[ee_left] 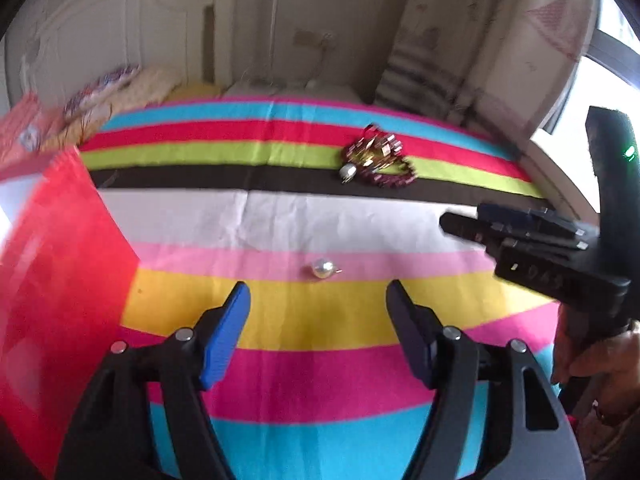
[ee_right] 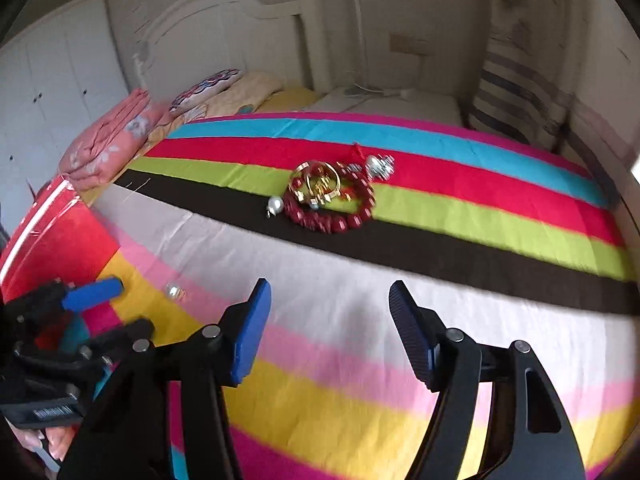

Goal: Organize jewelry
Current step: 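Grasp a pearl earring with the left tool while the right tool grasps the gold rings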

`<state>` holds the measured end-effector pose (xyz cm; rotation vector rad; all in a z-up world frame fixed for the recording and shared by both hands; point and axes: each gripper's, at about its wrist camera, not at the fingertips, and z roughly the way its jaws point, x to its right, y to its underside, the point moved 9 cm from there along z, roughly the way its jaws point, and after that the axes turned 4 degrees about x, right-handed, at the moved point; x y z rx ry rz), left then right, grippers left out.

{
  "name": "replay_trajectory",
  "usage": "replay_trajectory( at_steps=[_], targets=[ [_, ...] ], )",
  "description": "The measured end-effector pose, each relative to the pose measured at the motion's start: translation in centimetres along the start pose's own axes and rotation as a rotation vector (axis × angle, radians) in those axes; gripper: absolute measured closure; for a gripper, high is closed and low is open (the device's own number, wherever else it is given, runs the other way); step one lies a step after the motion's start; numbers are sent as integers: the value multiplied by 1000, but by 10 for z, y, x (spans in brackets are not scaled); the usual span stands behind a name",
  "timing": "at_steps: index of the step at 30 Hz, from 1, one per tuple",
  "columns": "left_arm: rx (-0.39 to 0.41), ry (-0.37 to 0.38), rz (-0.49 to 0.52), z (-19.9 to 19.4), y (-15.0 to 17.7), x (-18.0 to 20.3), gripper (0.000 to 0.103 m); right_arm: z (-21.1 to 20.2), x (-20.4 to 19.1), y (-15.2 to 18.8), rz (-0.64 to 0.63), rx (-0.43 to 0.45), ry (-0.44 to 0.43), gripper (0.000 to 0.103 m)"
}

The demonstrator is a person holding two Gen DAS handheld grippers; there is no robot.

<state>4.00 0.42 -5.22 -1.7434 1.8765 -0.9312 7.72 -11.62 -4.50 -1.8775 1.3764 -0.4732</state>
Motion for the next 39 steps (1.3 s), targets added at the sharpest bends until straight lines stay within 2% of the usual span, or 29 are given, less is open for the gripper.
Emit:
replay_trajectory(
  at_steps=[2, 5, 7, 12, 19, 20, 21, 23, 25, 27, 30, 33, 35, 37, 39],
  targets=[
    [-18, 14, -25, 7, 3, -4, 34, 10, 0, -10, 6, 19, -29, 39],
    [5, 58, -47, 0, 1, -5, 32, 20, 1, -31, 23, 52, -65, 43],
    [-13, 56, -62, 3, 2, -8, 32, 27, -2, -42, 41, 64, -106, 43],
    [-19, 57, -36, 2, 4, -4, 23, 42, -11, -62, 85, 63, -143, 51],
    [-21, 64, -31, 3, 3, -3, 20, 77, -15, -75, 101, 0, -87, 52],
    [-21, 63, -32, 3, 4, -3, 20, 82, -14, -74, 97, -15, -59, 55],
    [-21, 62, -31, 3, 4, -3, 20, 87, -12, -73, 97, -28, -31, 65],
    [-22, 57, -30, 2, 4, -3, 20, 88, -13, -74, 99, -12, -28, 81],
    [-20, 57, -38, 2, 4, -5, 20, 77, -19, -74, 47, 21, 4, 84],
    [-14, 57, -59, 1, 3, -9, 20, 63, -24, -71, 18, 52, -3, 94],
    [-11, 60, -87, 1, 1, -15, 21, 27, -24, -68, 27, 124, -22, 94],
    [-16, 26, -47, 4, -2, -14, 35, -10, -16, -62, 79, 191, -60, 94],
    [-27, 24, -18, 9, -6, -10, 52, -28, -12, -56, 106, 217, -87, 94],
    [-42, 33, 0, 14, -10, -6, 57, -44, -13, -48, 113, 233, -102, 94],
    [-53, 18, 43, 18, -12, -1, 57, -54, -17, -41, 109, 241, -110, 94]
  ],
)
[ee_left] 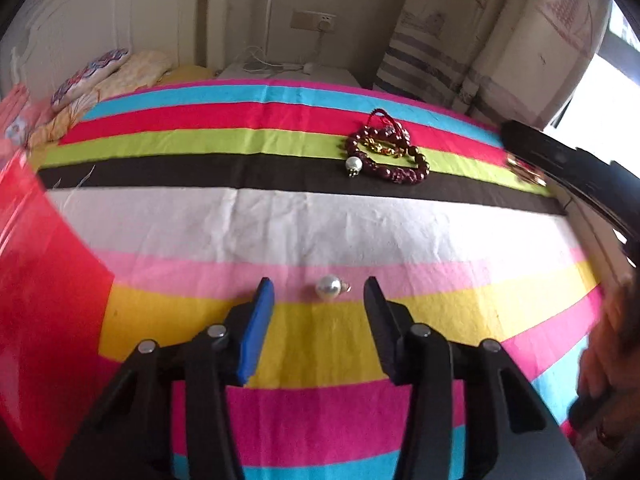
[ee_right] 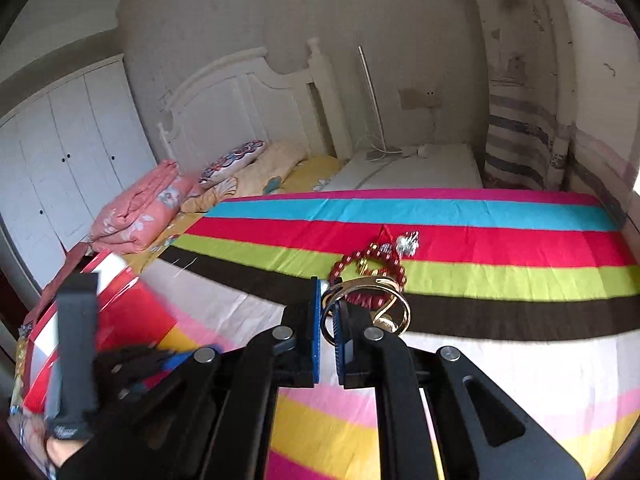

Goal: Organize jewelry
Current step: 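Grasp a pearl earring with the left tool while the right tool grasps the gold rings, then carry the earring and gold rings over the white box and open both tools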

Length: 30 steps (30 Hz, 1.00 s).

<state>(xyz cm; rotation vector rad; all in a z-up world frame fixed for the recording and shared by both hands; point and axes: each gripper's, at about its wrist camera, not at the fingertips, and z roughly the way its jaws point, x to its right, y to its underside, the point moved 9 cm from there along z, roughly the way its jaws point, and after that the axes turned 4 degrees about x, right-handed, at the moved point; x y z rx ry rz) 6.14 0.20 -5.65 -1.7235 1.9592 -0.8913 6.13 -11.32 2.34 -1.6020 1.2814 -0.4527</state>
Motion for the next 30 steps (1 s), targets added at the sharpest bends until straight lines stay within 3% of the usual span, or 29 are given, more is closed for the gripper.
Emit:
replay_trajectory(
  at_steps=[2, 3, 4, 6, 10, 17, 24, 30],
  targets=[
    [-10, 0, 44, 3, 1, 7, 63, -9, -3, 5, -2, 6, -6, 94],
    [-13, -9, 77, 3, 2, 11, 82, -14, -5, 8, -5, 7, -10, 94],
    [-16, -21, 94, 3, 3, 12, 88, -18, -7, 10, -9, 10, -14, 94],
    [-10, 16, 78, 1, 3, 13, 88, -23, -10, 14, -6, 15, -26, 94],
    [34, 21, 71, -16, 1, 13, 88, -35, -17, 21, -2, 14, -41, 94],
    [182, 7, 59, -84, -19, 7, 88, -53, -45, 21, -35, 27, -70, 94],
    [318, -1, 11, -162, -29, -19, 88, -65, -107, 11, -100, 48, -168, 94],
    [392, -67, -58, -221, -24, -74, 88, -66, -181, 15, -170, 31, -295, 94]
  ],
)
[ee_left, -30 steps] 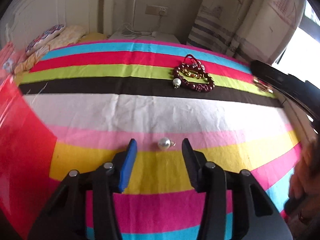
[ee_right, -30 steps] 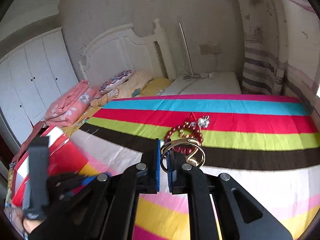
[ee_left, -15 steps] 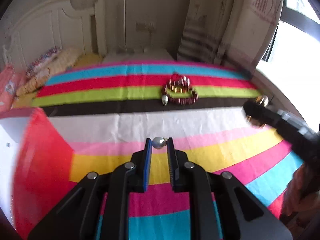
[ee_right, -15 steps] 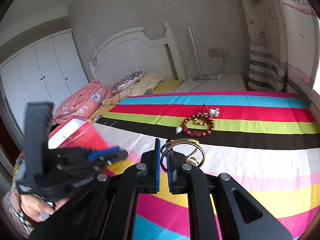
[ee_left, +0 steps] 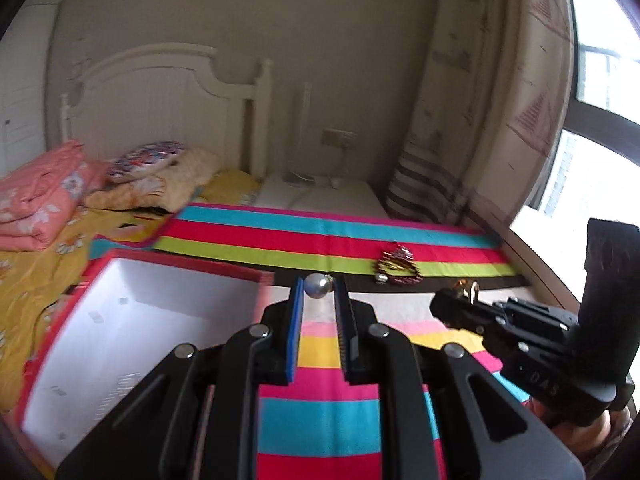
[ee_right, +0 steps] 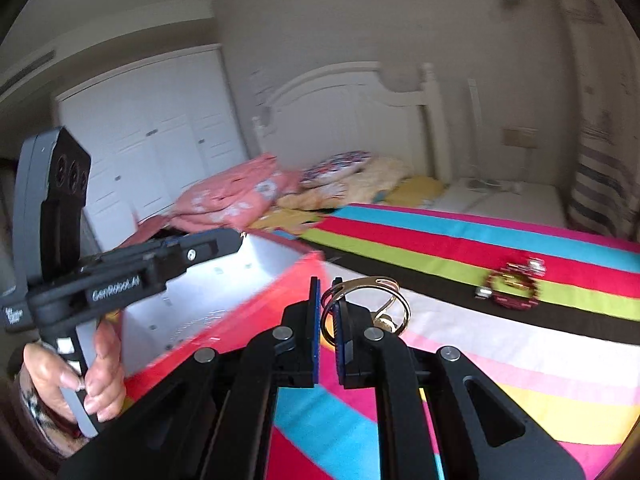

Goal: Organize jewelry
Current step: 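Carry the earring and gold rings over the white box and open both tools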

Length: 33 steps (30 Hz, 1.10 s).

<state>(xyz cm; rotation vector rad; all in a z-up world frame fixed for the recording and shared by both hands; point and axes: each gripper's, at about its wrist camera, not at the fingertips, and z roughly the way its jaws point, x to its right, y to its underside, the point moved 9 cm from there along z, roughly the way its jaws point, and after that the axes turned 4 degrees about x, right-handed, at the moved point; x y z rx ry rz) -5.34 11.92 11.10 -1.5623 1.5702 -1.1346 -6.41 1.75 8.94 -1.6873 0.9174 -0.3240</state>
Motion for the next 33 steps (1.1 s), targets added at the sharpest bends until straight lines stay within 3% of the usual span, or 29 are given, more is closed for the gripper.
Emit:
replay_trajectory(
  at_steps=[9, 15, 21, 23, 25, 26, 28, 31, 32, 33],
  targets=[
    [-41, -187, -62, -38, 12, -107, 88, 57, -118, 1, -101, -123, -251, 94],
    [-135, -305, -147, -39, 40, -176, 88, 120, -166, 30, -178, -329, -282, 94],
    [-198, -321, -185, -31, 61, -200, 87, 167, -166, 68, -197, -591, -226, 93],
    [-210, -323, -187, -28, 66, -201, 75, 174, -164, 76, -244, -667, -200, 93],
    [-202, -330, -193, -27, 66, -201, 36, 173, -164, 76, -268, -705, -201, 93],
    [-195, -340, -194, -25, 66, -201, 27, 172, -163, 76, -282, -716, -197, 93],
    [-187, -355, -197, -25, 66, -204, 25, 170, -158, 75, -313, -712, -174, 86],
    [-185, -361, -217, -26, 66, -208, 22, 155, -169, 73, -353, -707, -246, 18],
    [-182, -362, -222, -27, 65, -208, 21, 151, -171, 69, -369, -695, -252, 4],
    [-177, -364, -225, -29, 64, -208, 21, 146, -172, 65, -393, -687, -249, 4]
  ],
)
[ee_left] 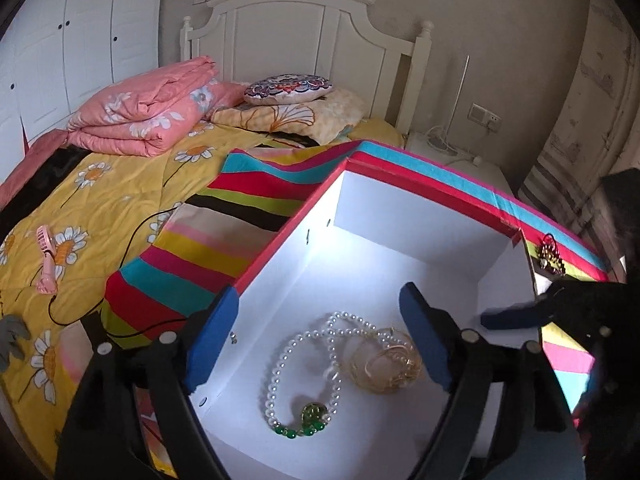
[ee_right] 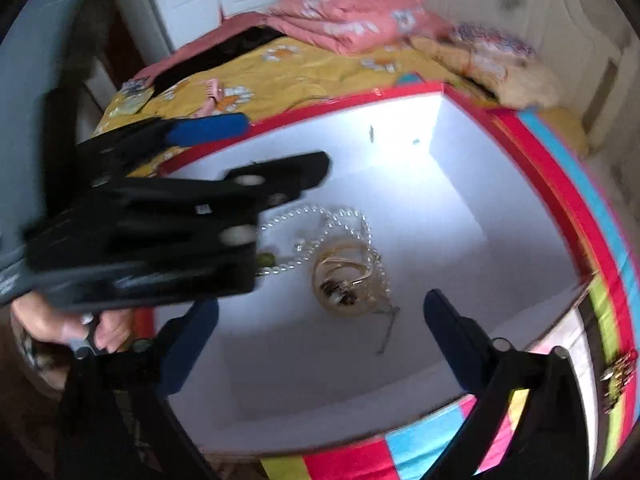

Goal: Organize jewelry
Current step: 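Carry the earring and gold rings over the white box and open both tools, then grasp the dark red bead bracelet with the right tool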

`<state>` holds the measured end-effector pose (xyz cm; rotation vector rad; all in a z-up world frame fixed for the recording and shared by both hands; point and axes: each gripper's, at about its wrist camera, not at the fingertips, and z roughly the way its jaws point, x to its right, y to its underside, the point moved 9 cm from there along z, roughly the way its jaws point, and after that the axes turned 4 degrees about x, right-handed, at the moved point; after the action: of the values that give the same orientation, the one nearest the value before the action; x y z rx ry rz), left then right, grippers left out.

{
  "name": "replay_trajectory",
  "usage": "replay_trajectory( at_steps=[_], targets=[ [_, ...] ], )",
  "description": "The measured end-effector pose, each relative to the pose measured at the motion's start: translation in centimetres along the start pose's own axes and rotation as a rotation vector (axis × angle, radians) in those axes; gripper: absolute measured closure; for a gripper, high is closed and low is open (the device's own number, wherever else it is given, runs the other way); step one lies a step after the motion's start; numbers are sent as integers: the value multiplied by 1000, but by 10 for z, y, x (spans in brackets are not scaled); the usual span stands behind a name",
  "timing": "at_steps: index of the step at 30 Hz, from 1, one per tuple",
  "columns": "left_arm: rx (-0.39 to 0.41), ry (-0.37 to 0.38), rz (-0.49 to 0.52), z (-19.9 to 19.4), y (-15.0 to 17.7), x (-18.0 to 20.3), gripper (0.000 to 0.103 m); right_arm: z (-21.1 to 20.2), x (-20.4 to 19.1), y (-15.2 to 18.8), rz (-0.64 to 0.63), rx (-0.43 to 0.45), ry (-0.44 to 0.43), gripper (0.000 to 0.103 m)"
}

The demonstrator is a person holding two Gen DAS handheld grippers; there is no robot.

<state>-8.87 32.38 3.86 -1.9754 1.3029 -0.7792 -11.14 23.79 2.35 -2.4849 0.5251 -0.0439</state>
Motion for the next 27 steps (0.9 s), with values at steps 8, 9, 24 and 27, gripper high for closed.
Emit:
replay_trajectory(
  at_steps=[8, 9, 24, 27],
  targets=[
    [86, 35, 4, -30, -17, 16, 15, -91, 29, 14, 50, 255, 39, 4],
    [107, 56, 11, -38, -20, 25, 14, -106, 40, 20, 74, 317, 52, 4],
    [230, 445, 302, -75, 23, 263, 2, -227, 249, 207, 719, 787, 405, 4],
    [188, 386, 356, -40, 38, 299, 2, -217, 284, 226, 702, 616, 610, 4]
  ],
)
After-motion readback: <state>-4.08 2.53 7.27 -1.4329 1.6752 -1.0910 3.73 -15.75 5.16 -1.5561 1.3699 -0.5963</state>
